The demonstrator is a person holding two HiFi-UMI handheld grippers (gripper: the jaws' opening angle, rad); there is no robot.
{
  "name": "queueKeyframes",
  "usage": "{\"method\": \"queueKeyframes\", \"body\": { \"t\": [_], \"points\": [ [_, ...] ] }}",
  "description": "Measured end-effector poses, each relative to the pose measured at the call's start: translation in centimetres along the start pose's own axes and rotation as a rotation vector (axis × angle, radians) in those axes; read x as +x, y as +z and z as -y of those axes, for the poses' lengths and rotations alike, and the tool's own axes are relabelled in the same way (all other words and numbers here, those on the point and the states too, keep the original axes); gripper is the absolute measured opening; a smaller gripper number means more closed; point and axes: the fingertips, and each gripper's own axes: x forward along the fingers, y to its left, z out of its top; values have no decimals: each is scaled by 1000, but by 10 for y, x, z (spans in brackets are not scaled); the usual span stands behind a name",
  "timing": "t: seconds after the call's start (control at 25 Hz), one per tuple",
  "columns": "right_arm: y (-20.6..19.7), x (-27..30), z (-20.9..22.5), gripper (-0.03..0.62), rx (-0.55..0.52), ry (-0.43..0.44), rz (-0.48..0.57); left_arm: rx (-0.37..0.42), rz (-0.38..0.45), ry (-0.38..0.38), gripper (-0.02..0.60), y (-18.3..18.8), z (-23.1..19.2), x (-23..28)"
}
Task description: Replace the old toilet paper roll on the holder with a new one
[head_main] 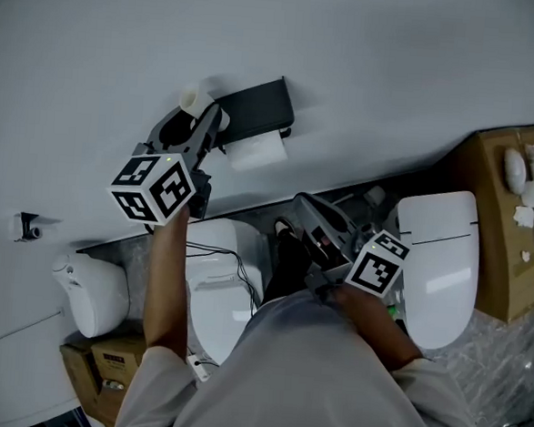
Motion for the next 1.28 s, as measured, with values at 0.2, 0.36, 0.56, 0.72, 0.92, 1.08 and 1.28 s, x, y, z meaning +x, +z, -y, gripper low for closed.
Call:
{"method": "queueKeyframes", "body": {
  "t": [0.2, 0.36, 0.56, 0.72, 0.92, 1.08, 1.28],
  "points": [
    [-1, 0, 0, 17, 3, 1, -4, 36, 9, 26, 153, -2, 3, 4],
    [-4, 0, 0, 17, -1, -3, -30, 38, -24, 28, 160, -16, 5, 5],
    [-5, 0, 3, 17, -12, -9, -44, 8, -19, 43, 201, -24, 2, 0],
    [-5, 0, 4, 17, -23, -10, -56, -44, 17, 70, 201, -23, -4, -13],
    [-5, 2, 1, 17, -84, -8, -89, -106, 68, 95, 201, -23, -6, -34],
    [-3, 3, 2, 15, -159, -27, -117, -150, 109, 105, 199, -27, -3, -50],
    [13, 3, -1, 17, -293, -22, -158, -201, 178, 136, 108, -30, -1, -73]
  ]
}}
